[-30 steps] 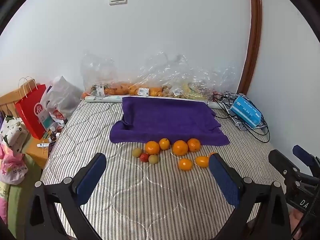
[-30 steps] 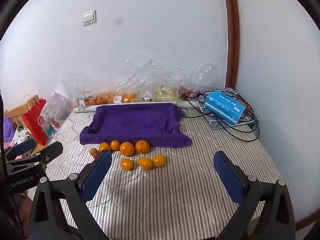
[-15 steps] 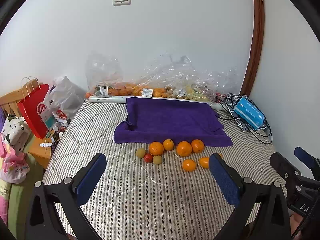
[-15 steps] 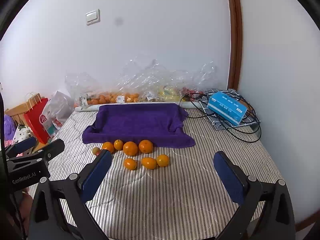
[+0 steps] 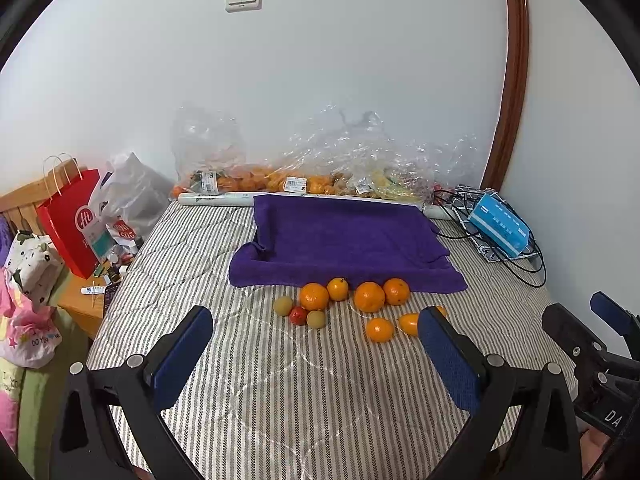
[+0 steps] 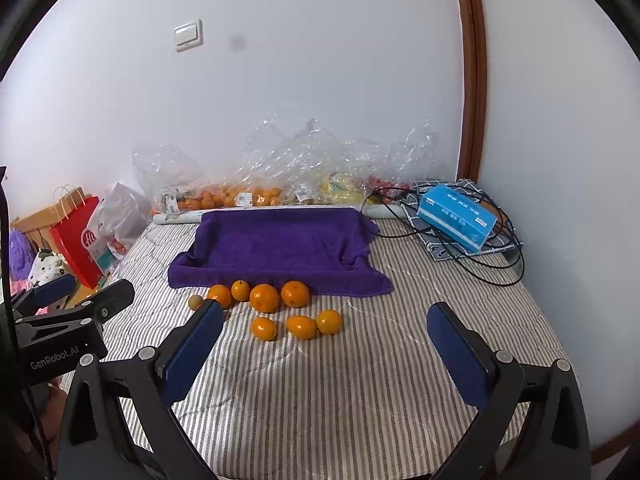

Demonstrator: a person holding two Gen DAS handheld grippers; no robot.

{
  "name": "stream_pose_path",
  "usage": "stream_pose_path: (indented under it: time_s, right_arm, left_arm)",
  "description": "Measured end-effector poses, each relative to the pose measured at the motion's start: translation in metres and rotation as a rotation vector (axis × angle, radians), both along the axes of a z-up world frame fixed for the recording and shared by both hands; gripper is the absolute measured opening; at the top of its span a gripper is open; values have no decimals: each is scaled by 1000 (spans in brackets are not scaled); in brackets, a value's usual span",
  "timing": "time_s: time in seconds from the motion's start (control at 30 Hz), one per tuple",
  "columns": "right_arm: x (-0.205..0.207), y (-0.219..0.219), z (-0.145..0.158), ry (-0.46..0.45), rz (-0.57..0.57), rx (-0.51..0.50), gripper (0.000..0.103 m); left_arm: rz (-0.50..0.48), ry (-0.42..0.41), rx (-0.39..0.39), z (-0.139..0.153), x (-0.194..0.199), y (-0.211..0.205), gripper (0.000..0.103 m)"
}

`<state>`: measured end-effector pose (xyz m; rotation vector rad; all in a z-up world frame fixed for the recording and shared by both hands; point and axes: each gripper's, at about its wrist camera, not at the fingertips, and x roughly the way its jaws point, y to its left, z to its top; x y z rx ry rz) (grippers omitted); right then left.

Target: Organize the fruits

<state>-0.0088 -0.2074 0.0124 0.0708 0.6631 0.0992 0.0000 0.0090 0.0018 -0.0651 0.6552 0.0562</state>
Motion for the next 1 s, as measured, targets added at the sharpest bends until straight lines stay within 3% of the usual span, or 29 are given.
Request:
stream_pose_path:
  time_s: [1.0]
  right_arm:
    - [-4,3,4,-12,10,2,101]
  left_arm:
    - [-2,-11,1,6,-4,-1,103]
